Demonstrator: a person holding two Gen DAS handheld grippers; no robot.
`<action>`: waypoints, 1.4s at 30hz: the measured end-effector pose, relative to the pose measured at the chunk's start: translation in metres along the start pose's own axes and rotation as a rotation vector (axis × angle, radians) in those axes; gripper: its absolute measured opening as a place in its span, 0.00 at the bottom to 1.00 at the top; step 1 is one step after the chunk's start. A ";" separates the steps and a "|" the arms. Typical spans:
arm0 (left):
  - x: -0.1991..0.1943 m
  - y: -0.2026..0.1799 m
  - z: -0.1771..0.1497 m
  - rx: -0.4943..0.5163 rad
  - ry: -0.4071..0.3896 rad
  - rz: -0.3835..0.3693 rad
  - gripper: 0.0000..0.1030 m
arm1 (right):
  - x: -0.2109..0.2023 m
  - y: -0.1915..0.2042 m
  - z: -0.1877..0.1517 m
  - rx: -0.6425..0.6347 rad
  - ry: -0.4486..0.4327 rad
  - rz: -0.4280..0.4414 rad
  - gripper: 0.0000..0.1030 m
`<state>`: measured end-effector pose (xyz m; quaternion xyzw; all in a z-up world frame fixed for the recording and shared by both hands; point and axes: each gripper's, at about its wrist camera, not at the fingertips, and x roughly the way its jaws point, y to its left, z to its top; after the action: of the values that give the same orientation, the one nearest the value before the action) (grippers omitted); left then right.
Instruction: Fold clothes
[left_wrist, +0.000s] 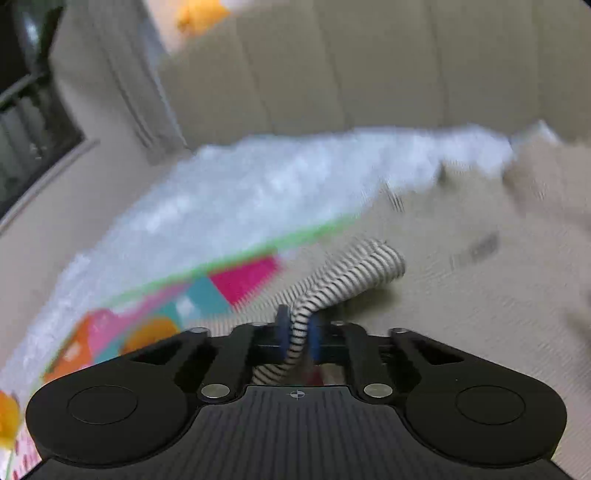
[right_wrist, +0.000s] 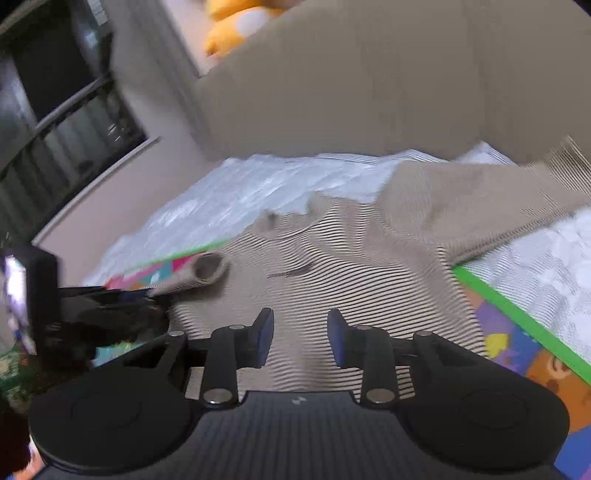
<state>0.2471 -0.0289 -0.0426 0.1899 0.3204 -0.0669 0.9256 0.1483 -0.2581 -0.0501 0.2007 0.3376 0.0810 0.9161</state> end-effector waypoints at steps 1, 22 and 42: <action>-0.004 0.001 0.013 -0.034 -0.019 -0.011 0.10 | 0.001 -0.003 0.002 0.019 0.001 -0.007 0.32; 0.028 -0.092 0.052 -0.243 0.041 -0.343 0.26 | 0.007 -0.025 0.011 0.110 -0.013 -0.050 0.45; -0.012 -0.012 -0.047 -0.487 0.145 -0.427 0.88 | 0.022 -0.063 0.006 0.217 0.004 -0.128 0.67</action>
<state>0.2082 -0.0210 -0.0725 -0.1041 0.4245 -0.1673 0.8837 0.1700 -0.3109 -0.0855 0.2764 0.3583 -0.0143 0.8916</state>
